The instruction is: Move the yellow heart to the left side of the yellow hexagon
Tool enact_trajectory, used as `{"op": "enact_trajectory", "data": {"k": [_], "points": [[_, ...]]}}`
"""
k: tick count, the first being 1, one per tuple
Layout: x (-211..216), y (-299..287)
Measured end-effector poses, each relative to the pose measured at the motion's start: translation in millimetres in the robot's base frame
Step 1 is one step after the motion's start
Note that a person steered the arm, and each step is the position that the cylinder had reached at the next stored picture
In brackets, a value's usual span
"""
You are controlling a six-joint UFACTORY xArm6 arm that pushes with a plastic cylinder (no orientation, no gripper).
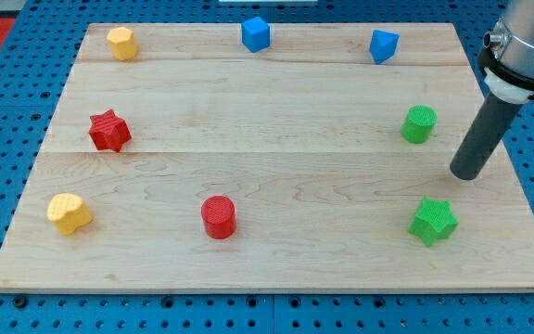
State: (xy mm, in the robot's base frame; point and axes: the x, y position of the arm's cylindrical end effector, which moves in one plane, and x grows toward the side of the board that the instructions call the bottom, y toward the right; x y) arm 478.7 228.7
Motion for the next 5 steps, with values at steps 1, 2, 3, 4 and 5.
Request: {"op": "enact_trajectory", "data": {"k": [1,2,3,4,5], "points": [[0.0,0.0],[0.0,-3.0],[0.0,-3.4],[0.0,-4.9],[0.0,-10.5]]}}
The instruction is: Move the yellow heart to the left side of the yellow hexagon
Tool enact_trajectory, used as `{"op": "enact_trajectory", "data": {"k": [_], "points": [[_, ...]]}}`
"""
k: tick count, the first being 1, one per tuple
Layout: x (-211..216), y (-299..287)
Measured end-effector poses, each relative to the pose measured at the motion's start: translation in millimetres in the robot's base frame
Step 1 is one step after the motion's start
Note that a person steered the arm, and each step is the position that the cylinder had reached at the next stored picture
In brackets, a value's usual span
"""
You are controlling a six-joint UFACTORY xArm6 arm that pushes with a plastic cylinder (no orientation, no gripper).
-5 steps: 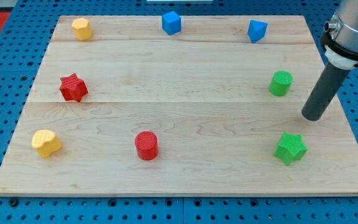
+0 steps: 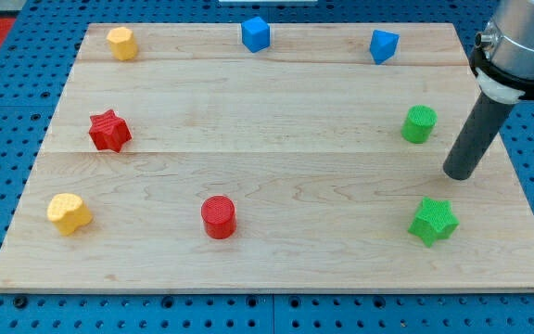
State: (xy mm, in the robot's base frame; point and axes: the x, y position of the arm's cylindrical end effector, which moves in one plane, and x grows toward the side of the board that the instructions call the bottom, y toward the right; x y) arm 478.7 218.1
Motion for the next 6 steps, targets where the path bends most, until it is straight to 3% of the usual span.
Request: {"op": "enact_trajectory", "data": {"k": [4,6], "points": [[0.0,-37.5],[20.3,-31.9]]}}
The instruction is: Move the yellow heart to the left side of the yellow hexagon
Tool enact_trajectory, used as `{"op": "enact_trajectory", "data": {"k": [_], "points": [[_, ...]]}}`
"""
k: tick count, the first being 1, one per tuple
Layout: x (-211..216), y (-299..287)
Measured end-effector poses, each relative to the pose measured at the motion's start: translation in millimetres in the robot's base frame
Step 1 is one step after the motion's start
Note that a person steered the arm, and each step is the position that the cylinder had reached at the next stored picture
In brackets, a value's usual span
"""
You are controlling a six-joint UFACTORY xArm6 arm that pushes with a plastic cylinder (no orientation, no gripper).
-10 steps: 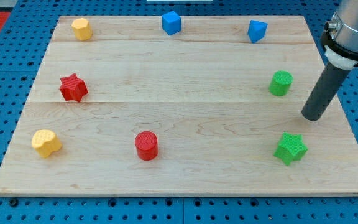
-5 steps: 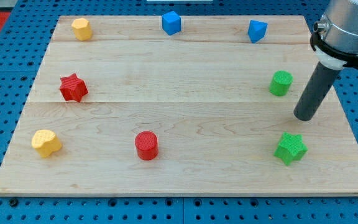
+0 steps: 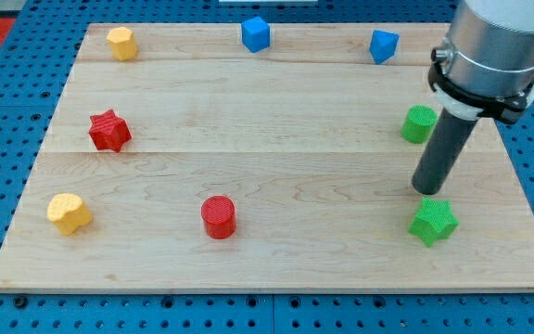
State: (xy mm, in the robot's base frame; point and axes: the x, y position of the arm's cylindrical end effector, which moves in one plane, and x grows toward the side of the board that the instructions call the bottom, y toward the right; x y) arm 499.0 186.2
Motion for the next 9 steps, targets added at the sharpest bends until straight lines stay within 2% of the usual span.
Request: {"op": "enact_trajectory", "data": {"k": [1,2,3,4,5,6,7,8,9], "points": [[46.4,15.5],[56.6,52.6],[119.5,41.8],[118.3,-12.1],[100.3,-172.8],[75.9,-260.7],[75.1,-313.8],[75.3,-394.6],[62.5,-418.0]]}}
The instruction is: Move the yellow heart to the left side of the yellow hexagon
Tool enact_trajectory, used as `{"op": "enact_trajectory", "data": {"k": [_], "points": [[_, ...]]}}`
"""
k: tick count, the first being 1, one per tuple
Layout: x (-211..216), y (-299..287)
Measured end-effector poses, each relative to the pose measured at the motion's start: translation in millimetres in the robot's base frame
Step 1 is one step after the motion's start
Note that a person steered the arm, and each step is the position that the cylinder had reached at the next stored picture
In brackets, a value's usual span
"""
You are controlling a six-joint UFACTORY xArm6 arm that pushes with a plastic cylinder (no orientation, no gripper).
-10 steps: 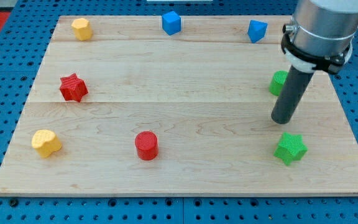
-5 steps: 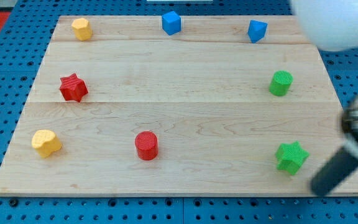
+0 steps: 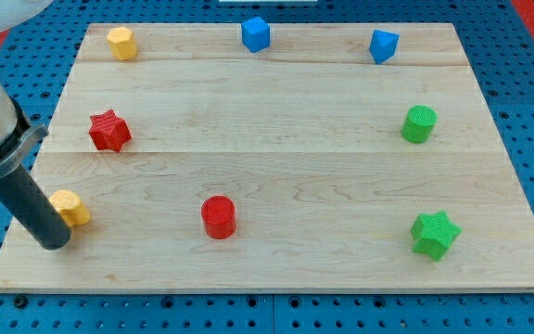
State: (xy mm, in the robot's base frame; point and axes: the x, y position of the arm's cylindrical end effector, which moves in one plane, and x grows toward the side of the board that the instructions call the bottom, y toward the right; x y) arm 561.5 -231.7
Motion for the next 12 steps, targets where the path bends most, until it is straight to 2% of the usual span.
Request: {"op": "enact_trajectory", "data": {"k": [1,3,4,5,6,8,10,11,12], "points": [[-4.7,7.5],[-82.2,21.6],[-112.0,6.5],[-81.5,-7.2],[-92.7,-25.2],[-155.6,-2.2],[-256.2,-1.8],[-272.8,-1.8],[-269.2,-1.8]]}}
